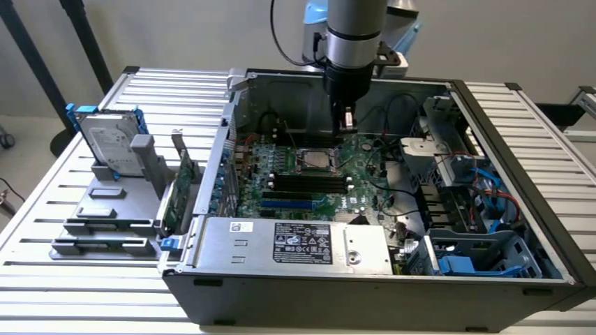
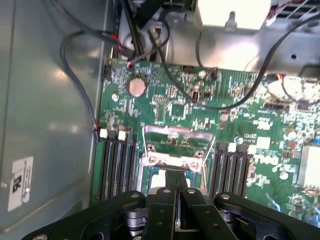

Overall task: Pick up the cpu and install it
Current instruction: 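Place the cpu into insertion slot, then close the cpu cover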

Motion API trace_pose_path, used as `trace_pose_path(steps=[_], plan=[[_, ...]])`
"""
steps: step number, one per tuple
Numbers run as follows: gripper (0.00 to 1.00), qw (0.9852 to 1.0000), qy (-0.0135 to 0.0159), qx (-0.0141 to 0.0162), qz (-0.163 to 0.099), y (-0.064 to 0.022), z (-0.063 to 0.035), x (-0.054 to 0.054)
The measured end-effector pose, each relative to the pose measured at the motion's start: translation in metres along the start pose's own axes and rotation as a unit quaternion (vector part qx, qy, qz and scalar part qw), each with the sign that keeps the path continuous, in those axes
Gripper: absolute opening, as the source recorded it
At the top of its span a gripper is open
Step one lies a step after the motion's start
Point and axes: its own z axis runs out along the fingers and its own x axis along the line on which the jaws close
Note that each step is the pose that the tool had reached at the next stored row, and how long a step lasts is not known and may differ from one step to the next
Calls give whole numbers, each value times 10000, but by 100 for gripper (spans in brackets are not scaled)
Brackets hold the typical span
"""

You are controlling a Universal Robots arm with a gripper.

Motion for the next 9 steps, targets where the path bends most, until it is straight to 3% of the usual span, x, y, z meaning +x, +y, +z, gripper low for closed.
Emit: trace_pose_path(steps=[4, 9], plan=[[11, 10000, 2, 29, 2, 168, -83, -28], [11, 10000, 12, 42, -2, 393, -80, -52]])
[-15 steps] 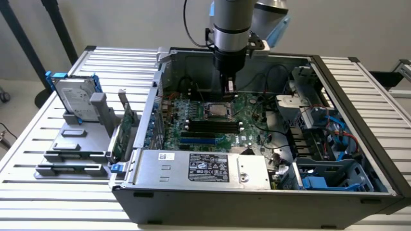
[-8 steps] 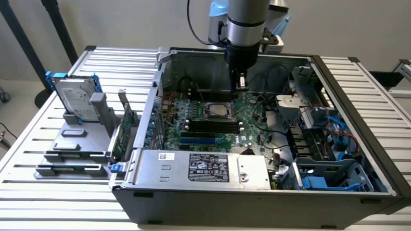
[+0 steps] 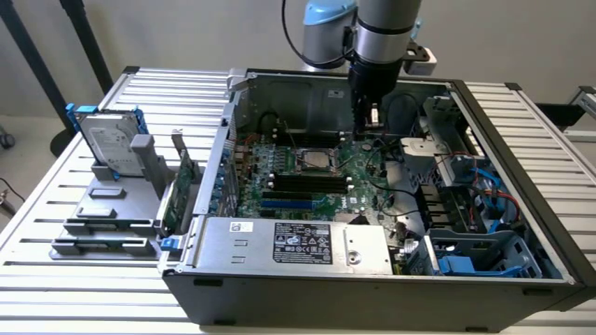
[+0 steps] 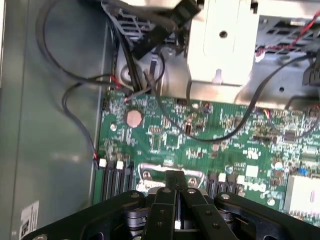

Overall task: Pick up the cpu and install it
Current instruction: 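Close the cpu cover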

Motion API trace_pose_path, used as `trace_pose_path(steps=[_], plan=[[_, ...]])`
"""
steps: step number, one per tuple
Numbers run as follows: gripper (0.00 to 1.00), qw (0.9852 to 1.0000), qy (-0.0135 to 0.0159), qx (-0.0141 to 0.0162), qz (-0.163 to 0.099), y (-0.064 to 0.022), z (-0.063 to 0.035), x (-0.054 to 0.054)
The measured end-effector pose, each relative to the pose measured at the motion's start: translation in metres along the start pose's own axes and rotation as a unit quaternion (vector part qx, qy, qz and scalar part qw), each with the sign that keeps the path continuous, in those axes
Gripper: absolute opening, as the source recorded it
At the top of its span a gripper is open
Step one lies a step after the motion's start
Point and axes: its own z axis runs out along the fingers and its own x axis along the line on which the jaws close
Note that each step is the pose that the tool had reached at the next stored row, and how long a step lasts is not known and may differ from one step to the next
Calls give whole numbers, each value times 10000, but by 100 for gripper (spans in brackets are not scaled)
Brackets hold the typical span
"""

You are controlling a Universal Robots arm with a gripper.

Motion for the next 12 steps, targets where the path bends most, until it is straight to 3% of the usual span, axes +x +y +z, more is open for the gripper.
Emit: trace_pose_path(steps=[5, 12], plan=[[11, 10000, 16, 3, -16, 205, 10, -18], [11, 10000, 18, 5, -45, 210, 119, -26]])
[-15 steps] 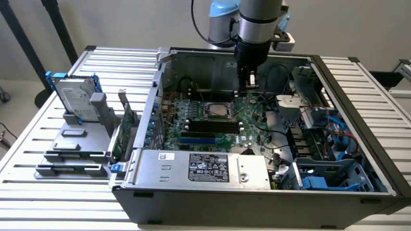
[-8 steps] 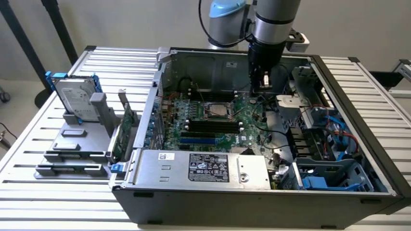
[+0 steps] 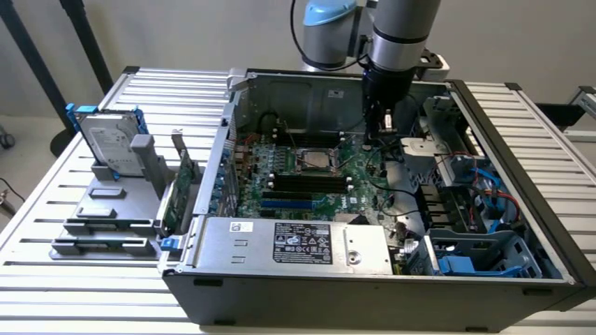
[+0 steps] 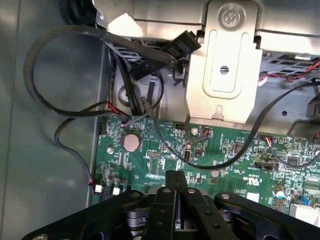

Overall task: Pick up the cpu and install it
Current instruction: 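Close the cpu cover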

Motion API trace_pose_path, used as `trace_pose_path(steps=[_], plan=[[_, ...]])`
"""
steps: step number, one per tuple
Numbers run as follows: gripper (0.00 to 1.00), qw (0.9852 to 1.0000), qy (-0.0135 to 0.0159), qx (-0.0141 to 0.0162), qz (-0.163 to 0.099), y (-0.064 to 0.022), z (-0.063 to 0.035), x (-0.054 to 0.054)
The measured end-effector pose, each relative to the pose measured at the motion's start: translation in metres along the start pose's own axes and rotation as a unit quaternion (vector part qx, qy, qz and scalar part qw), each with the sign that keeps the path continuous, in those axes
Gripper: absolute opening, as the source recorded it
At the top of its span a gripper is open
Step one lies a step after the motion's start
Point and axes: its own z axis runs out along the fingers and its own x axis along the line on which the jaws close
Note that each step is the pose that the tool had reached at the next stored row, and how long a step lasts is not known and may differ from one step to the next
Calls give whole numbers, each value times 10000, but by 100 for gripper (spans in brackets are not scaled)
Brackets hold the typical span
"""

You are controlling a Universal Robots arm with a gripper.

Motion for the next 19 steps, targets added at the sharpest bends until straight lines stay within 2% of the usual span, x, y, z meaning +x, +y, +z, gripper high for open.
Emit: trace_pose_path(steps=[6, 8, 10, 14, 19], plan=[[11, 10000, 0, 0, -3, -80, 103, 14], [11, 10000, 0, 10, -2, -90, 110, 20], [11, 10000, 3, 53, 1, -93, 109, 22], [11, 9998, 16, 177, 9, -111, 94, 27], [11, 9997, 22, 253, -10, -195, 80, 35]])
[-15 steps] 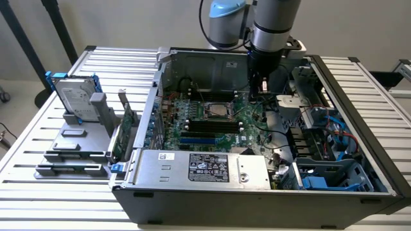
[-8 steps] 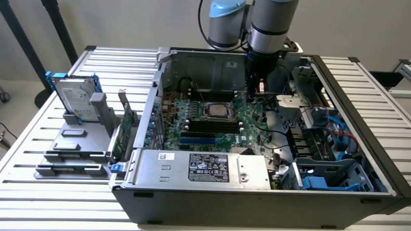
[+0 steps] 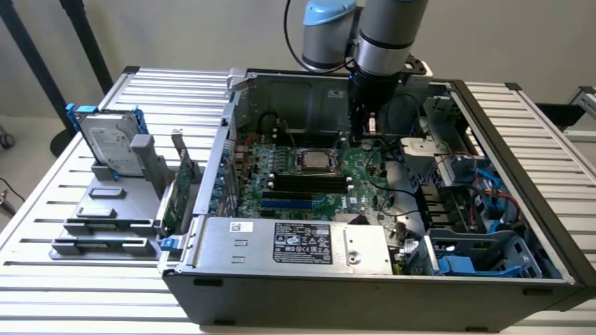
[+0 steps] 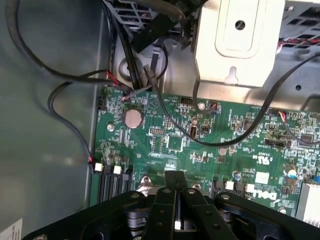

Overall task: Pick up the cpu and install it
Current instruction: 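Close the cpu cover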

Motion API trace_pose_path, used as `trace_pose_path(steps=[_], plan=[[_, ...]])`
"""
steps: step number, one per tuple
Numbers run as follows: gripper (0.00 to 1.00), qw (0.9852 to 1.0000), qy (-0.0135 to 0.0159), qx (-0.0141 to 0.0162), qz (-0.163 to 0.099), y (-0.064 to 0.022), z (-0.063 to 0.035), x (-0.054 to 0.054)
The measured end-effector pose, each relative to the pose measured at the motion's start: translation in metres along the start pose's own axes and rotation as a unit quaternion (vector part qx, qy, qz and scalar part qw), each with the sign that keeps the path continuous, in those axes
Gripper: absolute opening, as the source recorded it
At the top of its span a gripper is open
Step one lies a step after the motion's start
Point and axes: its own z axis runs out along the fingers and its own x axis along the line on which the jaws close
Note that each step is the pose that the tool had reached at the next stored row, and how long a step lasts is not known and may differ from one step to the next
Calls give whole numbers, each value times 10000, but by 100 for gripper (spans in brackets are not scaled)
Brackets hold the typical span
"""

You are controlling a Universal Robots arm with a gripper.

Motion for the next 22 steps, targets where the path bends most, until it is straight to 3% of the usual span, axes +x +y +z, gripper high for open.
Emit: trace_pose_path(steps=[10, 17, 22], plan=[[11, 9999, 9, 100, -26, -229, 1, 21], [11, 9999, 12, 140, -35, -351, 1, 32], [11, 9998, 16, 179, -45, -487, 15, 43]])
